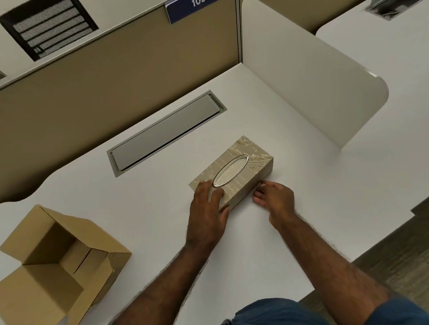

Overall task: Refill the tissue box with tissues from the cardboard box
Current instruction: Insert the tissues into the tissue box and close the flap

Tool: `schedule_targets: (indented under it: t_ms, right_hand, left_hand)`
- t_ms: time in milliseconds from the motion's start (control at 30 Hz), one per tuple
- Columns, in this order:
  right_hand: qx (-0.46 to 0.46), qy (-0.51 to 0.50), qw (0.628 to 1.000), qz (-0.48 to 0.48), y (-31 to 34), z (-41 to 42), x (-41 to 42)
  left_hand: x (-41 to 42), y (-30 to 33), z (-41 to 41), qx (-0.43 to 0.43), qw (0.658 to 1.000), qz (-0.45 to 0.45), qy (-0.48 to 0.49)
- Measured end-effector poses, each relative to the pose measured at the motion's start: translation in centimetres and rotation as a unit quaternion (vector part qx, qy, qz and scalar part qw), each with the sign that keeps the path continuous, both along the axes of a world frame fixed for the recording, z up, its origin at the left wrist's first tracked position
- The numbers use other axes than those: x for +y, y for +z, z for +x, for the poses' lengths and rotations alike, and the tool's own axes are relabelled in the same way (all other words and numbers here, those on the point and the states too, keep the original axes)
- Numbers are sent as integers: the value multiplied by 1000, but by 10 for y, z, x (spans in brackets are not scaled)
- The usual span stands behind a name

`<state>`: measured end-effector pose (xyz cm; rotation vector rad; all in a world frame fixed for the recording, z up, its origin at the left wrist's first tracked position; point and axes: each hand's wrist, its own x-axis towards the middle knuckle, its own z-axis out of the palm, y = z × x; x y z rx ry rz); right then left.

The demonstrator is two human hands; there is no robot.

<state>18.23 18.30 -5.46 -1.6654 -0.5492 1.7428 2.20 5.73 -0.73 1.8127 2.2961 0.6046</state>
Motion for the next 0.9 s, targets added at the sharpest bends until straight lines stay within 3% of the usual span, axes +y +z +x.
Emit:
schedule_targets:
  t_ms: [500, 900]
  right_hand:
    - [56, 12, 998, -27, 6, -3, -6]
    - [93, 3, 995, -39, 15, -16, -15]
  left_hand:
    - [5, 8, -10, 18, 999, -23, 23]
    - [12, 1, -20, -46, 997, -64, -3]
